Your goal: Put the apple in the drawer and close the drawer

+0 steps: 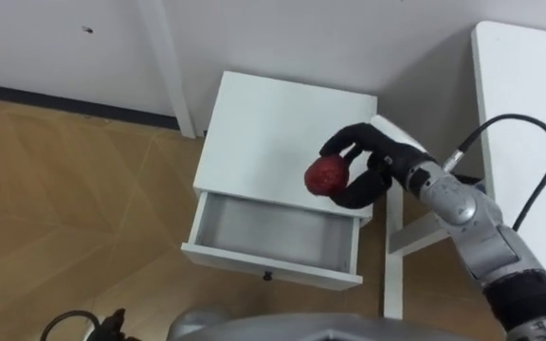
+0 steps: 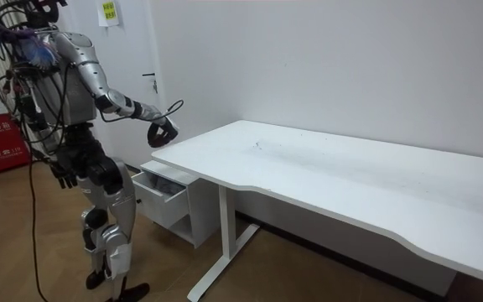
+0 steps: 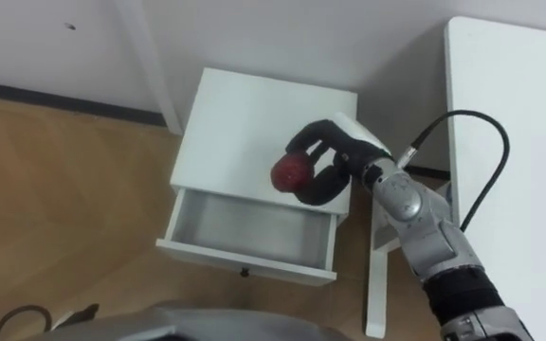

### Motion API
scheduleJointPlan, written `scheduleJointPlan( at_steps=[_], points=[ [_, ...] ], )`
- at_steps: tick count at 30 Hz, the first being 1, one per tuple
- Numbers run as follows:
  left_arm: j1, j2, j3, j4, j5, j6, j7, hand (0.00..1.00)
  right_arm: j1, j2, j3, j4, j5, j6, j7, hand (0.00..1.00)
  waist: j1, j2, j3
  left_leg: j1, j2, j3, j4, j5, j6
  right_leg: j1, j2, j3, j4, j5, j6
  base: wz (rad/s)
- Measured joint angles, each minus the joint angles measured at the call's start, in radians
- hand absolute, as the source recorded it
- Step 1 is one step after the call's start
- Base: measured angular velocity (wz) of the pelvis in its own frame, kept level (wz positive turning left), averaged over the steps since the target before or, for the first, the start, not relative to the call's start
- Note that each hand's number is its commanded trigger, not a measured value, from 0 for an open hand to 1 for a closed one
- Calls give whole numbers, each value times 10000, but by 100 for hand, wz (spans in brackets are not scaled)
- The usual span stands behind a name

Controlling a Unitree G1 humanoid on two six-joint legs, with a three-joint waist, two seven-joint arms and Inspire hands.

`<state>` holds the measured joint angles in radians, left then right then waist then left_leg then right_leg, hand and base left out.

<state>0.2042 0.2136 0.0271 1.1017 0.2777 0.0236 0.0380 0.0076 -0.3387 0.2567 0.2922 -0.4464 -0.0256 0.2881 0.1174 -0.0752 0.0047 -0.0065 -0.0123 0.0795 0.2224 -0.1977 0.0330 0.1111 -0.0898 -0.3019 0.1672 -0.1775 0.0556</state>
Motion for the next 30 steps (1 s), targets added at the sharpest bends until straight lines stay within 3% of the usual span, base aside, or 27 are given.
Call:
scheduleJointPlan(
  at_steps=[5, 6, 7, 30],
  points=[
    [-168, 2, 5, -1, 1, -2, 23, 0, 188, 11, 1, 38, -328, 38, 370, 100, 2, -70, 54, -99, -2, -1, 22, 1, -1, -97, 7, -7, 2, 0, 0, -1],
    [-192, 2, 3, -6, -1, -6, 22, 0, 196, 25, 1, 76, -383, 42, 420, 96, -3, -84, 55, -114, -2, -1, 22, 1, -1, -110, 7, -7, 1, 0, 0, 0],
    [-202, 2, -3, -10, -2, -15, 16, 0, 244, 32, 1, 99, -409, 49, 492, 0, -1, -105, 50, -165, -3, -1, 42, 1, -1, -148, 6, -7, -1, 0, -1, 0],
    [-584, 5, -14, -48, -10, -23, 21, 0, 576, 207, 180, 120, -744, 59, 1077, 0, 1, -122, 64, -236, -2, -4, 60, 1, -1, -241, 4, 1, 0, 0, -1, 0]
  ],
)
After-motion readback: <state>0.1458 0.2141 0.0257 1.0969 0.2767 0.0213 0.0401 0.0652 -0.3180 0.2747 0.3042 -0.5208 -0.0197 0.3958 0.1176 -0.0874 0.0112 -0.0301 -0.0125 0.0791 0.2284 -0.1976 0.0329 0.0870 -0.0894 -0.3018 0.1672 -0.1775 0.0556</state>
